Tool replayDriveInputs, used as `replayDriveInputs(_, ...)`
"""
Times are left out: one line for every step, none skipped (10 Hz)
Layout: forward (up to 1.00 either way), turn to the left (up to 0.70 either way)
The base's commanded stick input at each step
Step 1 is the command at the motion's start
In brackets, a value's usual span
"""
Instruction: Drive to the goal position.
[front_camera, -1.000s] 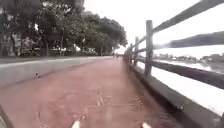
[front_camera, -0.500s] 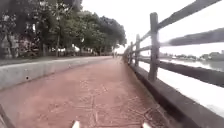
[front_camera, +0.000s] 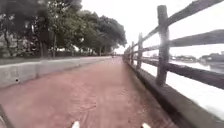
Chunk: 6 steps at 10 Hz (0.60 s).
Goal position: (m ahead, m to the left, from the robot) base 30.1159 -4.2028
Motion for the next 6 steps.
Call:
replayDriveInputs(0.70,0.00)
replayDriveInputs(0.70,0.00)
replayDriveInputs(0.70,0.00)
replayDriveInputs(0.70,0.00)
replayDriveInputs(0.70,0.00)
replayDriveInputs(0.70,0.00)
